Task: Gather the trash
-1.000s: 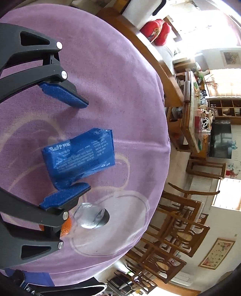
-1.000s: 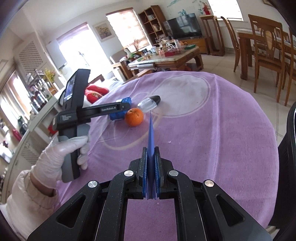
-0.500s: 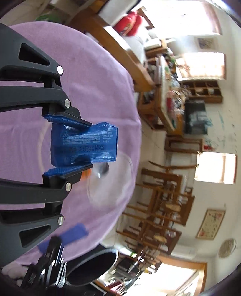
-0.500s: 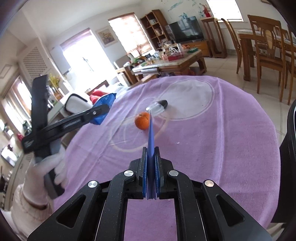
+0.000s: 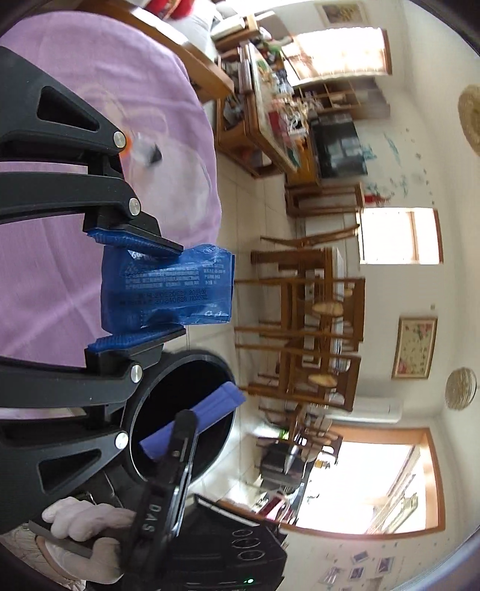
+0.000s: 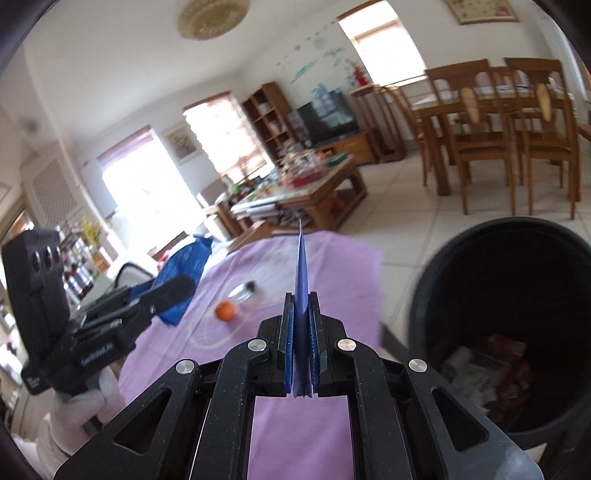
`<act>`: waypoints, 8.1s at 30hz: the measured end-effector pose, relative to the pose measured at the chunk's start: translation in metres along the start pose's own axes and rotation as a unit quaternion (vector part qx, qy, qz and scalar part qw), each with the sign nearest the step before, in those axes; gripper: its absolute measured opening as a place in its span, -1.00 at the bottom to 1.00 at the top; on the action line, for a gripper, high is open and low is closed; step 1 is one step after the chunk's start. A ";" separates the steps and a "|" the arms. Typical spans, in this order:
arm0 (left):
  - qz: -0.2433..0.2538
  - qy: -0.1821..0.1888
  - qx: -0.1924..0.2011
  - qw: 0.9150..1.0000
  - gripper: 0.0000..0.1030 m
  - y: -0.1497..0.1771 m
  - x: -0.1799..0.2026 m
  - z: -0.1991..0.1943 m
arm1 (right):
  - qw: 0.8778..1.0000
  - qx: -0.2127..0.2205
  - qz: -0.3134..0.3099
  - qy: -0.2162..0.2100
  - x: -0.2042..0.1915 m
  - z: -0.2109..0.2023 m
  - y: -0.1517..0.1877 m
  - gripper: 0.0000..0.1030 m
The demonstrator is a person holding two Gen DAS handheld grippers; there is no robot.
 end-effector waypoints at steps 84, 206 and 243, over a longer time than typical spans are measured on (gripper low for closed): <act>-0.241 -0.092 -0.088 0.962 -0.29 0.098 -0.270 0.019 | 0.937 -0.227 -0.234 0.128 -0.179 0.377 -0.011 0.11; -0.226 -0.239 0.033 0.944 0.90 0.154 -0.263 -0.104 | 0.966 0.122 -0.165 0.157 -0.190 0.158 0.030 0.90; -0.216 -0.262 0.029 0.940 0.90 0.156 -0.263 -0.103 | 0.967 0.120 -0.170 0.149 -0.191 0.149 0.029 0.90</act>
Point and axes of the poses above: each gripper's, at about its wrist camera, not at the fingertips, and z roughly the way its jaws point, x to its right, y to its underside, the point moved 6 cm from there along z, roughly the way its jaws point, and after that the axes turned 10 degrees about -x, right-handed, at the moved point
